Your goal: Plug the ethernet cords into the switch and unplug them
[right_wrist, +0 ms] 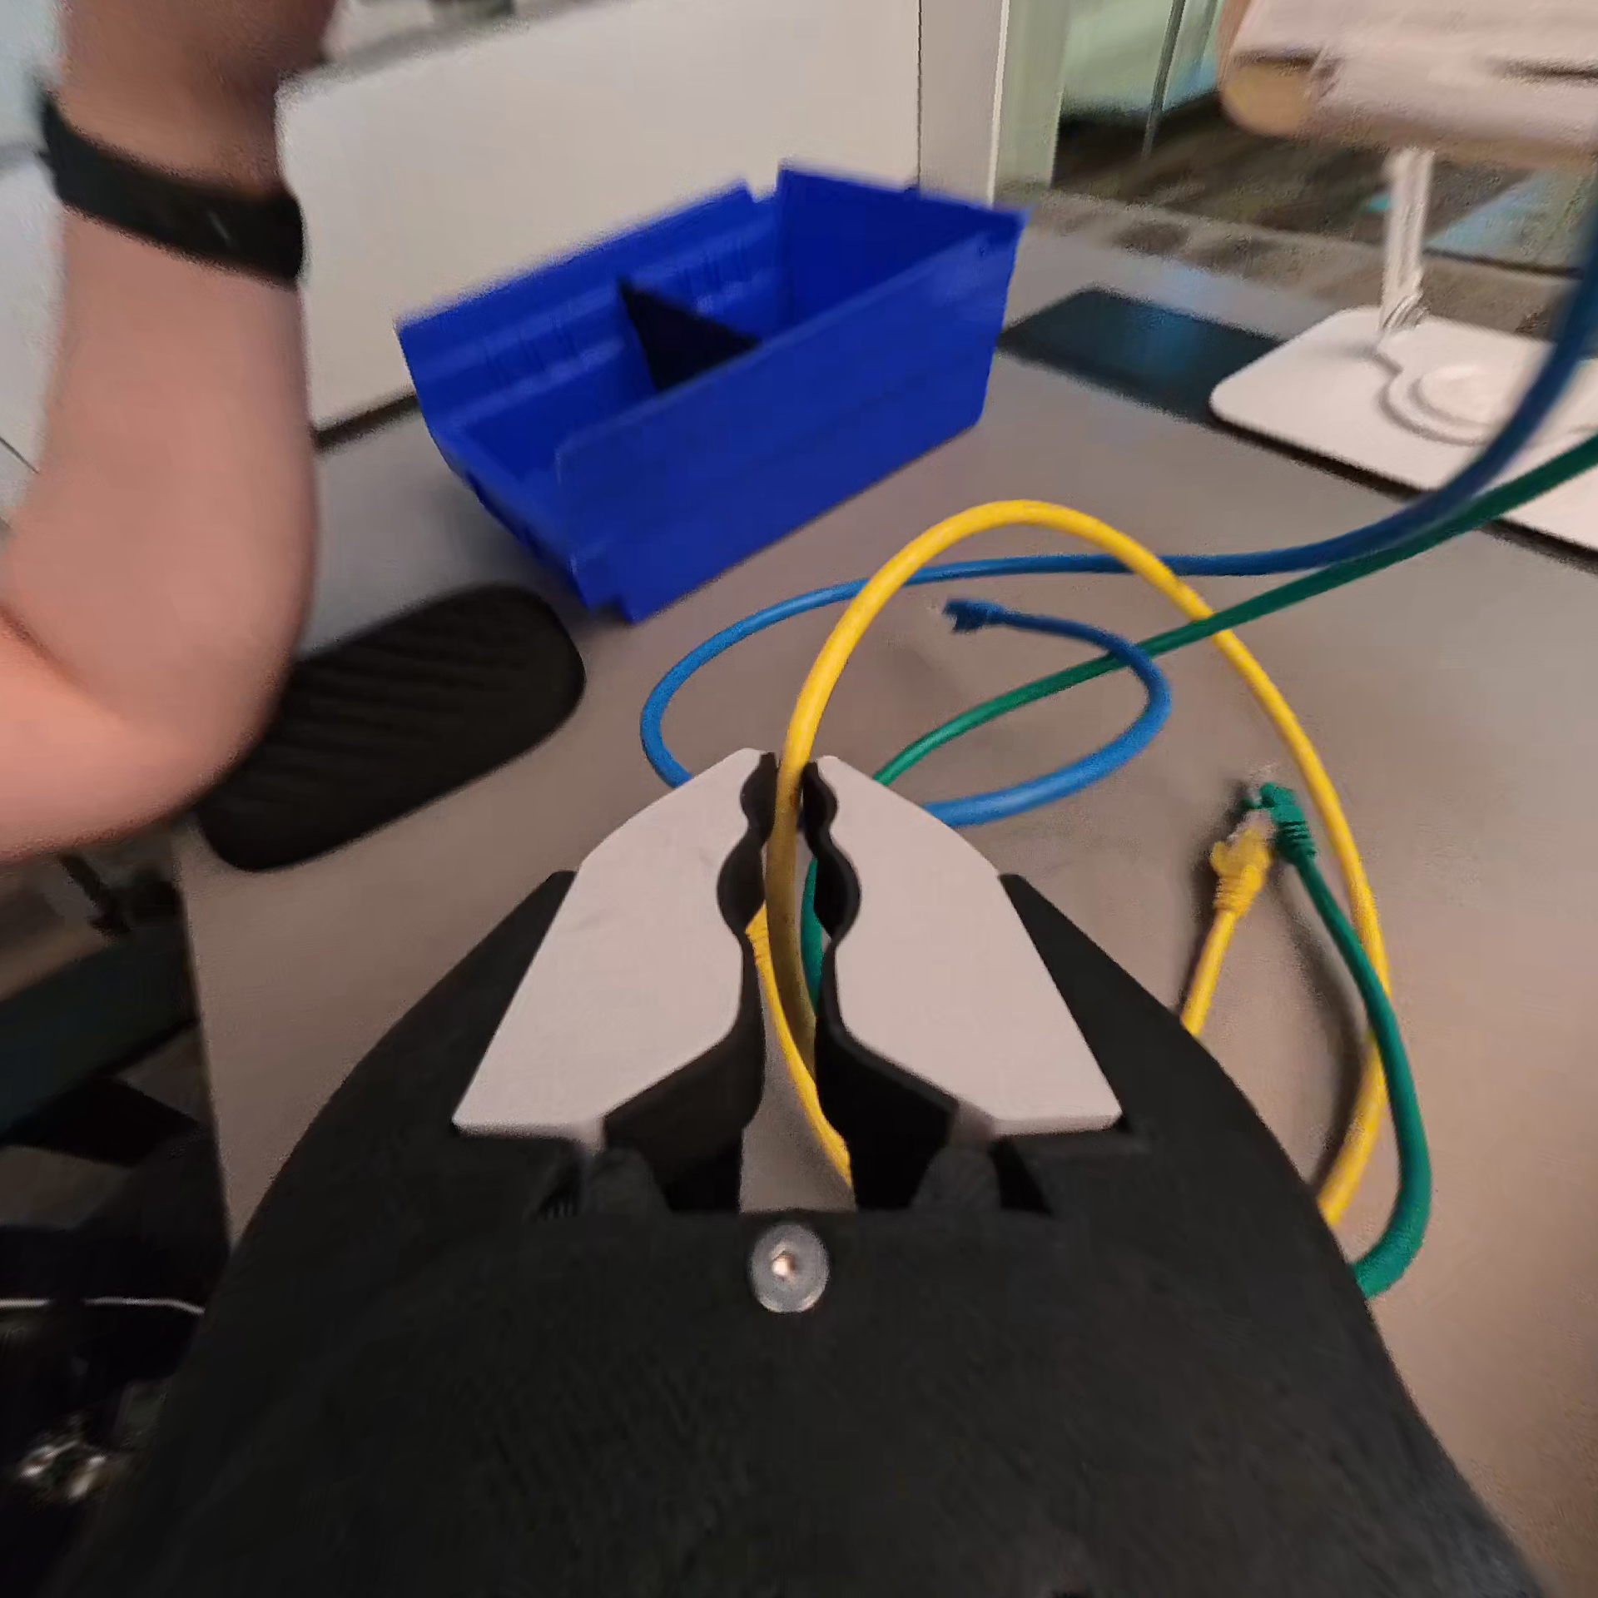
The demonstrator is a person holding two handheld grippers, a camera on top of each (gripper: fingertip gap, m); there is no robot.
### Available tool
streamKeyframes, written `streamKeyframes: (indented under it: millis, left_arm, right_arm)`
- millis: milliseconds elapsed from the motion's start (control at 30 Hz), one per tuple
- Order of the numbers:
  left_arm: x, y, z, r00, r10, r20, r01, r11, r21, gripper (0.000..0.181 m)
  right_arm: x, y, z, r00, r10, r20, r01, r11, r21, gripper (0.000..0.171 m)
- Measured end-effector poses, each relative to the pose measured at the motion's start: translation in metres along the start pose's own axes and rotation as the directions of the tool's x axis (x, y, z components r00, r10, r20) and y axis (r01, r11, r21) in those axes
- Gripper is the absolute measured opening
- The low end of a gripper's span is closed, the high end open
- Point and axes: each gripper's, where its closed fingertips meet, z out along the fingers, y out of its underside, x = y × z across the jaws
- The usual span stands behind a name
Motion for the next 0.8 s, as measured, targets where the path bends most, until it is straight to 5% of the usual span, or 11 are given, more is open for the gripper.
streamKeyframes:
  millis: [233, 800]
  left_arm:
    - [-0.003, 0.014, 0.000, 1.000, -0.012, -0.005, 0.011, 0.999, -0.042, 0.032]
    - [-0.034, 0.040, -0.017, 0.991, -0.105, 0.080, 0.110, 0.992, -0.067, 0.032]
  right_arm:
    - [0.018, -0.030, -0.065, 0.976, 0.135, 0.169, -0.173, 0.957, 0.234, 0.006]
    - [0.049, -0.048, -0.136, 0.999, 0.026, 0.029, -0.035, 0.938, 0.344, 0.006]
